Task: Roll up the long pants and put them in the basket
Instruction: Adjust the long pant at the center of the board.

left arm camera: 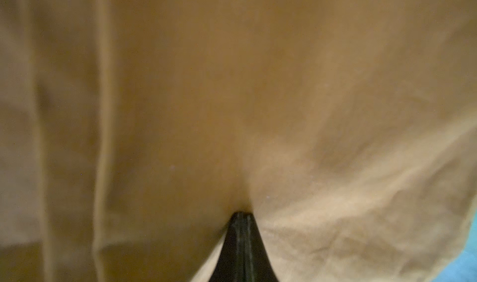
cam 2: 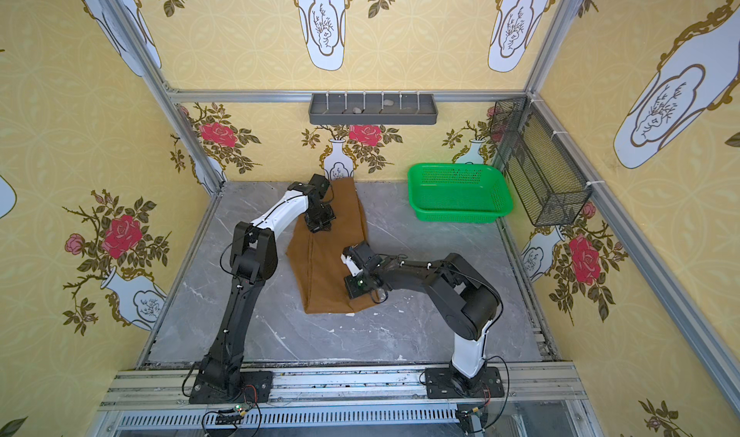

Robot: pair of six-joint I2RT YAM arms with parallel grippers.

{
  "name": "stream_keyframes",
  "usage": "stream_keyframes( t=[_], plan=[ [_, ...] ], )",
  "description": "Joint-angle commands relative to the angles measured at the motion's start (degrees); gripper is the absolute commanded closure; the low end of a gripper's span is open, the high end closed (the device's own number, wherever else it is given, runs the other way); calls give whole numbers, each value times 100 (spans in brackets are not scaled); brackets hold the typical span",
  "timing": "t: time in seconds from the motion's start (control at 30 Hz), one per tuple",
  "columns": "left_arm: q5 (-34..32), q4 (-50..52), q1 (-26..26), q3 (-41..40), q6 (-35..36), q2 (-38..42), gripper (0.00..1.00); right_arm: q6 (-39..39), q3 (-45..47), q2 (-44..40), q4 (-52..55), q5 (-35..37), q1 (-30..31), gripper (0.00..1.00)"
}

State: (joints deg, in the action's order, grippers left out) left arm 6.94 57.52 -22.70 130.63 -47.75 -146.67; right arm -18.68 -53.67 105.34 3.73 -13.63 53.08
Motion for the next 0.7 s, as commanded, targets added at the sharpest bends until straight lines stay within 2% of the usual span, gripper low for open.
stream_keyframes(
  t=[0.0, 0.13, 0.27, 0.4, 0.67],
  plan=[
    [-197, 723, -95, -169, 222, -262, 100, -1060, 338, 247, 950, -78, 729, 100],
    [-166, 642, -186, -719, 377, 55, 100, -1995, 146, 582, 1220, 659, 1708, 100],
    [-229, 126, -200, -1758, 561, 773, 100, -2854, 153, 629, 1393, 1122, 2148, 100],
    [-428, 62, -195, -2111, 662, 1201, 100, -3207, 240, 360, 1752, 1414, 2268, 100],
    [-140, -6, -200, -2541, 682, 1313, 100, -3913, 650, -179, 2775, 1630, 2399, 100]
  ],
)
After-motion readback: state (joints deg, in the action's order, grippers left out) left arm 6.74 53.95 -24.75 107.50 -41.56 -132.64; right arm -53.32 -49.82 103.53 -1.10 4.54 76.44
